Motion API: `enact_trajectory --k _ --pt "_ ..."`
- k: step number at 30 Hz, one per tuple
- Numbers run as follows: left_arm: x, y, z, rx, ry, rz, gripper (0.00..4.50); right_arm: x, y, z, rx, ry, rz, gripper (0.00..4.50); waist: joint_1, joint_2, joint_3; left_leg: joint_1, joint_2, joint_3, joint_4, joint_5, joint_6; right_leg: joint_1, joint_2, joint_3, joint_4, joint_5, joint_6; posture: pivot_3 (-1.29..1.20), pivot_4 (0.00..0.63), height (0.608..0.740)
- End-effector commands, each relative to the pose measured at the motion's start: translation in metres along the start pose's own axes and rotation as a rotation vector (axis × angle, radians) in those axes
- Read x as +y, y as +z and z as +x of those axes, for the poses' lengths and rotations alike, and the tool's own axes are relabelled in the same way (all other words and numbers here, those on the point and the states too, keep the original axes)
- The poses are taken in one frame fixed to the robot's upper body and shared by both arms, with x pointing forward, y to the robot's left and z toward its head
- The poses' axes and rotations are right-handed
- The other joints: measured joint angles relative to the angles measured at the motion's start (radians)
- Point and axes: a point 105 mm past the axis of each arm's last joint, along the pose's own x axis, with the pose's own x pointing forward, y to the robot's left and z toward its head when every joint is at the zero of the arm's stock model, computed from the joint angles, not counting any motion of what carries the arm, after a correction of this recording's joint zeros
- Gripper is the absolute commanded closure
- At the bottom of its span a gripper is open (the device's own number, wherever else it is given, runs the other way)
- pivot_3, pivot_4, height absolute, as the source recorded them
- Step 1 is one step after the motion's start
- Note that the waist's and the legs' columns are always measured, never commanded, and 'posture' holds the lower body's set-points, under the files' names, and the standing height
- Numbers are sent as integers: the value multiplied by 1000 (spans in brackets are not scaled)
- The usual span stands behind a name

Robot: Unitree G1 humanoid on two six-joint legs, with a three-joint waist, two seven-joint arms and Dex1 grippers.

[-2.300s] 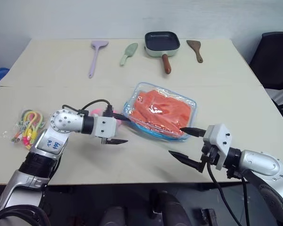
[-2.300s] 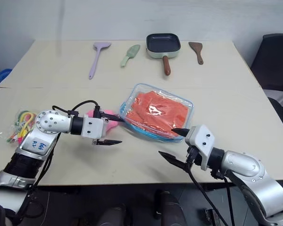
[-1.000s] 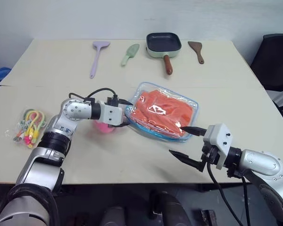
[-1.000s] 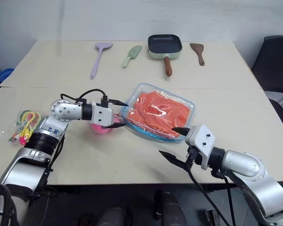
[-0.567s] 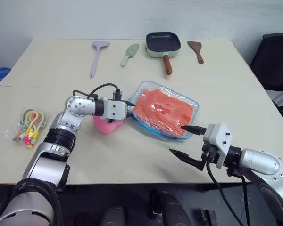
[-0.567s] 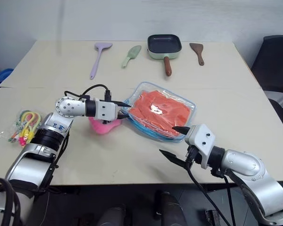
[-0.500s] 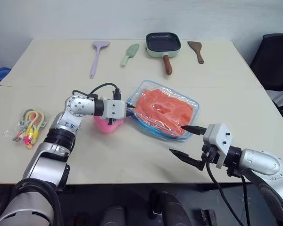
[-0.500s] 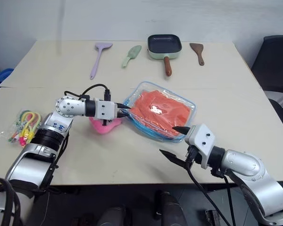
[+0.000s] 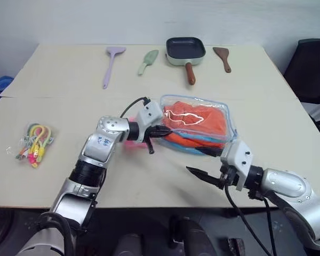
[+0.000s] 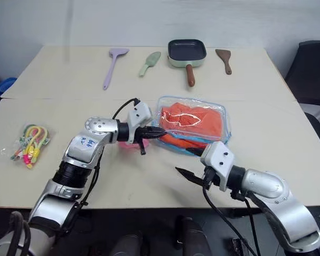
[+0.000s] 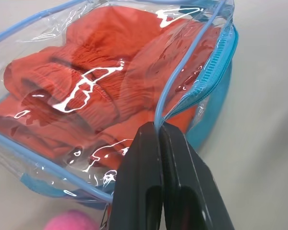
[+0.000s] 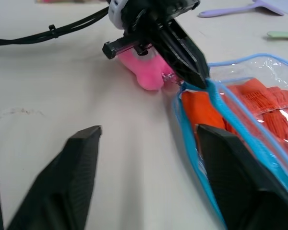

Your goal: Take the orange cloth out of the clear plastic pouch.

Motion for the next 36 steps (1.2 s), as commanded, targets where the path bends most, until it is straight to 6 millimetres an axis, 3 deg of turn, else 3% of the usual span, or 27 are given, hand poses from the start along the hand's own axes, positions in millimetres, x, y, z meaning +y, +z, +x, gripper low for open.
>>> enact_trajectory --k 1,2,10,13,16,36 --pt "-4 14 0 -26 37 4 4500 -18 -10 11 52 -95 -64 2636 -2 0 0 0 0 0 0 0 0 0 0 0 0 0 0 0 150 740" --pt "-6 15 0 -27 38 1 4500 -26 -17 14 84 -134 -76 2997 -2 0 0 0 0 0 0 0 -1 0 0 0 0 0 0 0 150 740" --pt "-15 14 4 -26 46 32 4500 -58 -35 26 193 -232 -170 2997 1 0 0 0 2 0 0 1 -1 -1 -1 0 0 0 0 0 150 740" --pt "-17 16 6 -35 43 35 4500 -65 -44 26 239 -251 -223 2433 2 0 0 0 2 0 0 1 -1 -1 -1 0 0 0 0 0 150 740" --pt "-18 18 6 -43 44 38 4500 -73 -48 27 254 -284 -241 1436 1 0 0 -1 2 0 0 1 -1 -1 -1 0 0 0 0 0 150 740" --pt "-21 20 6 -50 33 68 4500 -87 -63 35 271 -313 -200 1436 -1 0 0 0 2 0 0 1 -2 -1 -1 0 0 0 0 0 150 740"
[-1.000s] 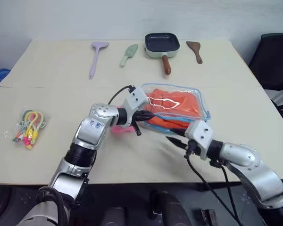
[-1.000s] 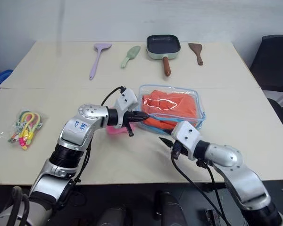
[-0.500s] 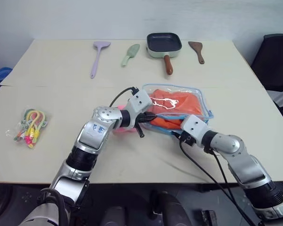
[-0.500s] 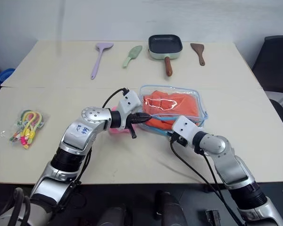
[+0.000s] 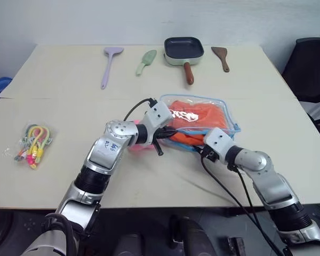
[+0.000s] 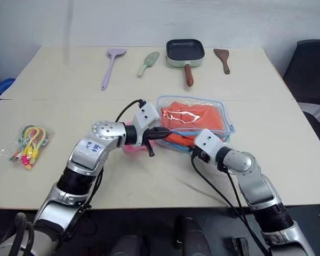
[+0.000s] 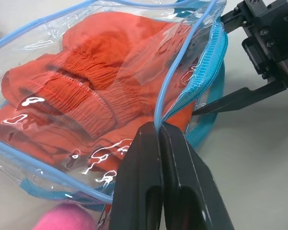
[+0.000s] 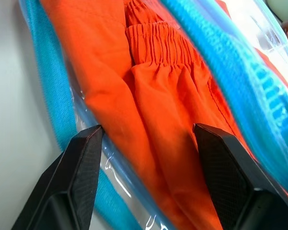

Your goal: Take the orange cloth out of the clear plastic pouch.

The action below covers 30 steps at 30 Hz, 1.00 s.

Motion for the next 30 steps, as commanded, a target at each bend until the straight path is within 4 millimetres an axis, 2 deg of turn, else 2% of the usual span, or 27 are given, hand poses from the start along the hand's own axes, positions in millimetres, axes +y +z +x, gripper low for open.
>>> enact_trajectory --k 1,4,16,21,25,28,30 --pt "-8 13 -2 -51 -23 50 4500 -8 -1 2 3 -26 -2 1436 0 0 0 0 0 0 0 0 0 0 0 0 0 0 0 0 150 740" --pt "-8 13 -2 -52 -23 50 4500 -10 -3 5 8 -27 10 1436 0 0 0 0 0 0 0 0 0 0 0 0 0 0 0 0 150 740" --pt "-7 13 -2 -57 -12 44 4500 -16 -42 25 170 -33 -180 1436 -2 0 0 1 -1 0 0 0 0 1 -1 0 0 0 0 0 150 740" --pt "-3 13 -2 -54 1 45 4500 -9 -42 29 150 5 -217 2952 -2 0 -1 2 -1 0 0 0 0 2 -2 0 0 0 0 0 150 740" --pt "3 12 -3 -51 34 32 4500 -7 -38 26 126 22 -231 4347 -1 0 -1 2 -1 0 1 0 0 2 -2 0 0 0 0 0 150 740" --pt "13 11 -3 -46 82 19 4500 6 -26 21 54 95 -260 4476 3 0 -1 1 0 0 0 0 0 2 -2 0 0 0 0 0 150 740" --pt "20 10 -3 -40 115 23 4500 27 -11 11 -60 198 -340 4476 3 0 -1 1 0 -1 0 0 0 2 -2 0 0 0 0 0 150 740"
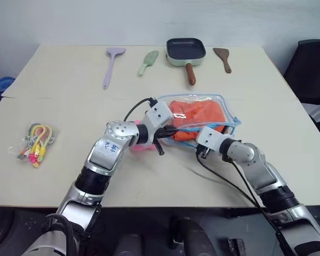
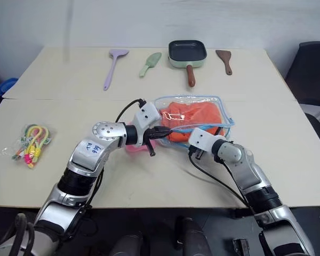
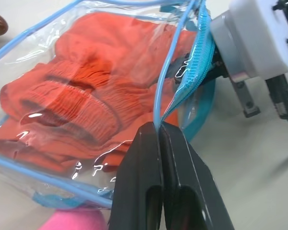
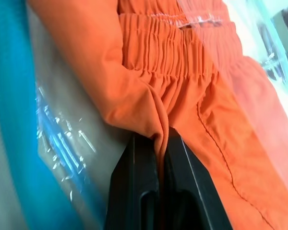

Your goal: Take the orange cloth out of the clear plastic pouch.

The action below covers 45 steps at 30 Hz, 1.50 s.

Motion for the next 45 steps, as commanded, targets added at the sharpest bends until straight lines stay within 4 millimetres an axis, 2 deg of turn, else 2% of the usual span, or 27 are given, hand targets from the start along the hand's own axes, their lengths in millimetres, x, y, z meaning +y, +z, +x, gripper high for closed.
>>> enact_trajectory --k 1,5,10,14,17,23,25,26,28,30,33,37,45 --pt "19 11 -4 -32 87 40 4500 42 16 -17 -137 209 -91 4476 0 0 0 0 0 0 0 0 0 0 0 0 0 0 0 0 150 740" --pt "32 9 -5 -31 142 35 4500 61 40 -43 -271 346 -47 4476 -4 0 0 0 0 0 -1 0 0 0 1 0 -1 0 0 0 150 740" --pt "40 13 -3 -47 169 30 4500 81 53 -70 -315 510 -23 4476 -6 0 0 0 0 0 -1 0 -1 -1 1 0 -1 0 0 0 150 740" --pt "42 10 -2 -31 177 60 4500 81 57 -81 -320 525 -53 4476 -3 0 0 0 0 0 -1 0 -1 -1 1 0 -1 0 0 0 150 740" --pt "49 4 -5 -5 208 109 4500 78 55 -97 -302 541 -45 4476 2 0 0 0 0 0 -1 0 -1 -1 1 -1 -1 0 0 0 150 740" --pt "78 -12 -21 74 303 238 4500 60 19 -134 -116 546 -59 4476 2 0 0 0 -1 0 -1 0 0 -1 1 -1 -4 0 0 0 150 740" --pt "79 -11 -26 65 290 246 4500 48 7 -141 -67 496 -43 4476 1 0 0 0 0 1 -2 0 0 -1 1 -1 -4 0 0 0 150 740" --pt "73 -8 -26 43 246 244 4500 40 0 -144 -38 460 -36 4476 2 0 0 0 0 1 -2 0 0 -1 1 -1 -3 0 0 0 150 740" --pt "42 -3 -28 -14 58 254 4500 20 -19 -149 30 348 4 4476 1 0 0 0 0 1 -2 0 0 -1 1 -1 -3 0 0 0 150 740" --pt "25 -7 -32 -3 -32 292 4500 3 -36 -151 79 239 43 4476 1 0 0 0 0 2 -2 0 0 -1 1 0 -1 0 0 0 150 740" --pt "18 -22 -40 77 -60 360 4500 -13 -63 -156 156 128 95 4476 2 0 0 0 0 2 -1 0 0 -1 1 0 -2 0 0 0 150 740" --pt "8 -30 -52 112 -110 405 4500 -26 -88 -162 210 -12 199 4476 1 0 0 1 0 2 -1 0 -1 -1 1 1 -3 -1 -1 0 150 740" --pt "-3 -43 -64 158 -164 443 4500 -22 -101 -165 208 -82 324 4476 1 0 0 1 0 2 -1 0 -1 -1 1 1 -2 -1 -1 0 150 740"
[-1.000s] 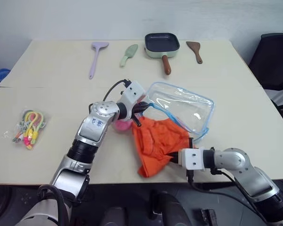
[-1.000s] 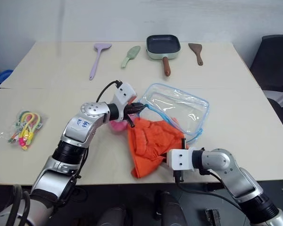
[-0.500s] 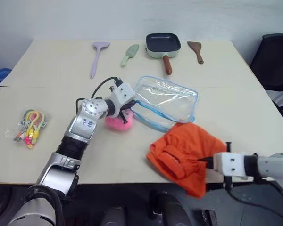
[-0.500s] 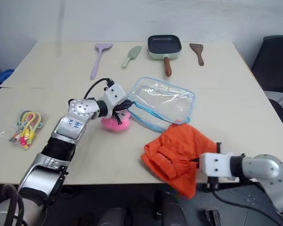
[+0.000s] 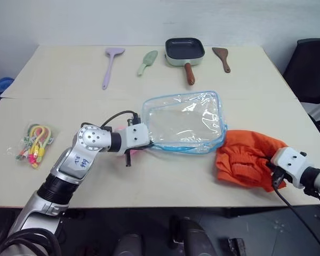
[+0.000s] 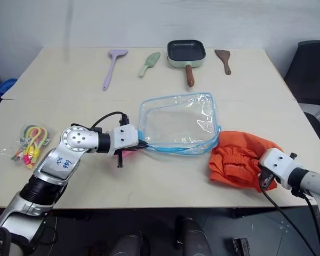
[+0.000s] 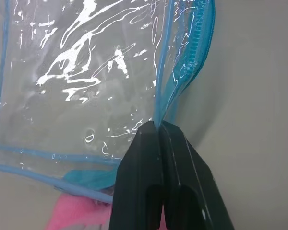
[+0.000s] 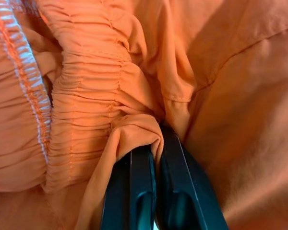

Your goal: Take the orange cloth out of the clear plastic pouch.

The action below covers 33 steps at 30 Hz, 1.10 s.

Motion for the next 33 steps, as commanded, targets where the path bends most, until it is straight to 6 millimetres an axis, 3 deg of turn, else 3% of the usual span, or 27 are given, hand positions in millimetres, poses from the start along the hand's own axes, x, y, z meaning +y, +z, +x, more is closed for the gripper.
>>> enact_trajectory --k 1,4,8,13,15,18,25,28,33 --pt "-3 3 -6 10 -6 37 4500 -6 -6 -7 -3 -61 61 4476 0 0 0 0 0 0 0 0 0 0 0 0 0 0 0 0 150 740" --pt "0 -2 -11 26 0 55 4500 -8 -13 -10 8 -97 103 4476 0 0 0 0 0 0 0 0 0 0 0 0 0 0 0 0 150 740" --pt "-16 9 -15 -45 -93 64 4500 -18 -4 -4 -53 -168 207 4476 -4 0 0 0 0 0 0 0 0 0 0 0 0 0 0 0 150 740" --pt "-16 3 -14 -6 -83 85 4500 -52 -4 7 -29 -408 351 4476 -11 1 0 1 0 1 0 0 0 0 0 1 1 0 0 0 150 740" --pt "-15 2 -13 -14 -77 73 4500 -56 1 9 -53 -444 429 4476 -11 1 0 0 0 1 0 0 0 -1 0 1 1 0 -1 0 150 740" --pt "-14 0 -9 -23 -73 57 4500 -51 11 11 -88 -423 530 4476 -3 2 0 -1 1 0 -1 0 0 -1 0 0 1 0 -1 0 150 740" --pt "-11 2 -3 -61 -84 15 4500 -20 19 12 -60 -327 541 4476 0 2 0 -1 1 0 -1 0 1 -1 0 0 1 0 0 0 150 740" --pt "-9 4 -3 -85 -74 -36 3813 -11 18 9 -35 -305 506 3736 0 2 0 -1 0 0 -1 0 1 -1 0 0 1 0 0 0 150 740" --pt "-4 12 -7 -134 -67 -106 2245 -6 25 -3 -40 -265 474 1962 -2 2 0 -1 0 -1 -1 0 1 -1 0 0 1 0 0 0 150 740"
